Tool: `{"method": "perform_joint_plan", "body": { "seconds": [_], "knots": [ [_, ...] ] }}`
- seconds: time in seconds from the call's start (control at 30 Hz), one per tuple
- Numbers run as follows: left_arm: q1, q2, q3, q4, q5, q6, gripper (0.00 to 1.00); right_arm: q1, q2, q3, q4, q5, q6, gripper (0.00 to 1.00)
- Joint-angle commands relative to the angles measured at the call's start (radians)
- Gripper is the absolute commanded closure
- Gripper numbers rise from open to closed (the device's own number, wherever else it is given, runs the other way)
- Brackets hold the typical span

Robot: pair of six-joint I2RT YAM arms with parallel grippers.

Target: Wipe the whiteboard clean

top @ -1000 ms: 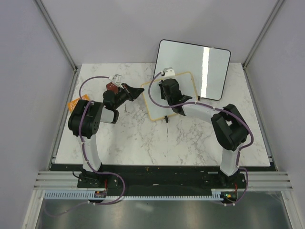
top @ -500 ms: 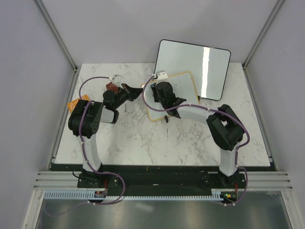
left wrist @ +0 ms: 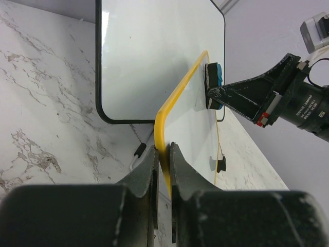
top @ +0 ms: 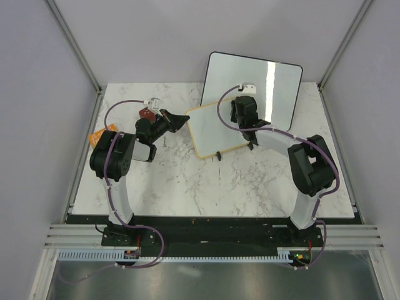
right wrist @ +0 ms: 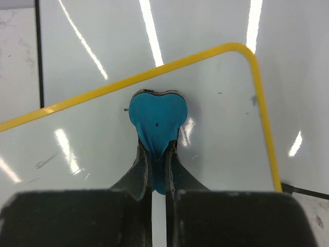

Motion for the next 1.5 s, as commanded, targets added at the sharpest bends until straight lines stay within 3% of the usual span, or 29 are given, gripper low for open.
{"method": "perform_joint_plan", "body": {
  "seconds": [0.0, 0.27, 0.57, 0.93, 1.17, 1.47],
  "knots": [
    [-0.009, 0.001, -0.003, 0.093, 0.061, 0.023, 0.98, -0.056, 0.034, -0.056, -0.104, 0.036, 0.006, 1.00],
    [-0.008, 0.000, -0.006, 0.091, 0.061, 0.023, 0.98, -0.033, 0.048, -0.105, -0.075, -0.125, 0.003, 1.00],
    [-0.008, -0.002, -0.008, 0.091, 0.064, 0.023, 0.98, 0.078, 0.072, -0.112, -0.036, -0.166, -0.032, 1.00],
    [-0.008, -0.002, -0.011, 0.099, 0.064, 0.024, 0.98, 0.233, 0.210, 0.114, -0.205, -0.171, -0.074, 1.00],
    [-0.009, -0.009, -0.018, 0.104, 0.064, 0.029, 0.98, 0.205, 0.190, 0.108, -0.222, -0.106, -0.054, 1.00],
    [-0.009, -0.014, -0.029, 0.133, 0.070, 0.027, 0.98, 0.035, 0.094, 0.016, -0.252, -0.091, 0.005, 1.00]
  ]
}}
